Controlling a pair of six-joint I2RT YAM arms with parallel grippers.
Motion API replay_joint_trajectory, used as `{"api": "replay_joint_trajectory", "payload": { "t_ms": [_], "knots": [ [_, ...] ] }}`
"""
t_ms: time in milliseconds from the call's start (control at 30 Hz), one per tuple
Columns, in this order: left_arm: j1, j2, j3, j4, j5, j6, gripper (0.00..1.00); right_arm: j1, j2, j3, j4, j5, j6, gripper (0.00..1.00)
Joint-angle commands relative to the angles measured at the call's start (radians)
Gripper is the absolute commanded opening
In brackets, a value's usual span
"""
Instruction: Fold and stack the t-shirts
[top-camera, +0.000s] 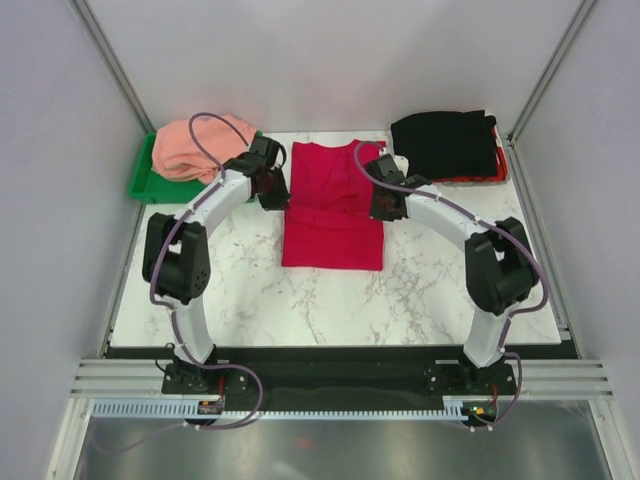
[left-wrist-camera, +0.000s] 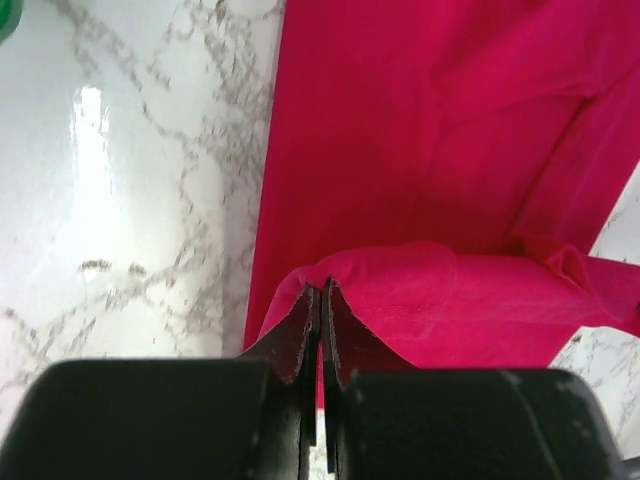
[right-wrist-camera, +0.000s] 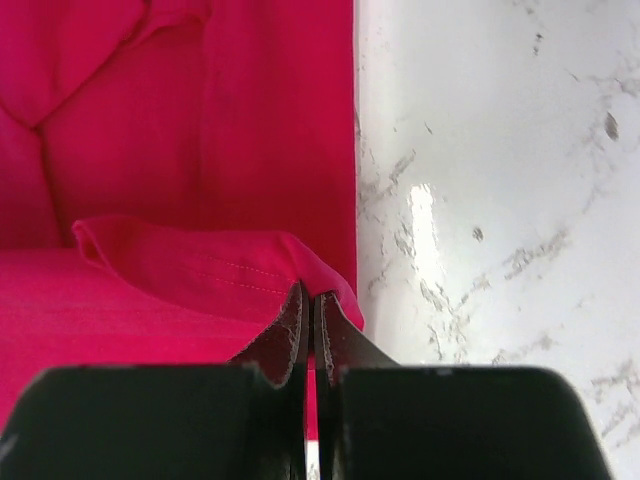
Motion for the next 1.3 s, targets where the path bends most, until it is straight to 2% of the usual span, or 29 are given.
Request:
{"api": "replay_joint_trajectory", "payload": {
  "t_ms": [0,100,167,200,233,333,367,400,467,567,600,667,767,800,933,967,1100,1267],
  "knots": [
    [0.021,0.074,0.125,0.023,0.075,0.073,0.02,-0.018,0.077,0.103,0.024,-0.031,-0.052,0.00],
    [0.037,0.176,0.209,0.023,0.122,0.082,0.02,-0.035,0.157,0.158,0.028,-0.039,-0.056,0.00],
    [0.060,0.270,0.269,0.014,0.188,0.081,0.16,-0.063,0.204,0.220,0.025,-0.046,-0.052,0.00],
    [0.070,0.300,0.345,0.005,0.222,0.075,0.28,-0.075,0.258,0.250,0.009,-0.054,-0.053,0.21],
    [0.091,0.337,0.393,-0.009,0.246,0.067,0.57,-0.104,0.286,0.322,0.003,-0.074,-0.056,0.38],
    [0.120,0.439,0.592,-0.094,0.324,0.050,0.72,-0.152,0.379,0.514,-0.090,-0.065,-0.045,0.64],
    [0.126,0.472,0.644,-0.147,0.328,0.045,0.74,-0.159,0.387,0.549,-0.106,-0.068,-0.044,0.70],
    [0.130,0.480,0.738,-0.178,0.329,0.045,0.79,-0.169,0.384,0.579,-0.133,-0.068,-0.045,0.73],
    [0.134,0.470,0.775,-0.209,0.329,0.050,0.79,-0.172,0.351,0.597,-0.140,-0.078,-0.045,0.74],
    [0.131,0.372,0.702,-0.209,0.322,0.059,0.80,-0.127,0.237,0.492,-0.115,-0.082,-0.048,0.73],
    [0.127,0.306,0.630,-0.206,0.317,0.064,0.80,-0.107,0.172,0.449,-0.082,-0.080,-0.055,0.73],
    [0.119,0.241,0.553,-0.203,0.291,0.085,0.79,-0.028,0.120,0.338,-0.066,-0.060,-0.052,0.73],
    [0.104,0.079,0.357,-0.169,0.254,0.099,0.79,0.075,0.051,0.222,-0.045,-0.033,-0.042,0.72],
    [0.097,0.034,0.233,-0.148,0.250,0.101,0.79,0.089,0.039,0.191,-0.038,-0.035,-0.030,0.72],
    [0.090,-0.205,-0.086,0.001,0.231,0.096,0.79,0.094,-0.093,-0.092,0.058,-0.074,0.011,0.72],
    [0.090,-0.237,-0.217,0.035,0.231,0.096,0.79,0.094,-0.157,-0.138,0.079,-0.089,0.010,0.72],
    [0.091,-0.388,-0.494,0.249,0.288,0.082,0.75,0.091,-0.285,-0.326,0.168,-0.186,-0.025,0.72],
    [0.090,-0.413,-0.654,0.389,0.299,0.045,0.72,0.052,-0.348,-0.452,0.193,-0.233,-0.030,0.70]
  ]
}}
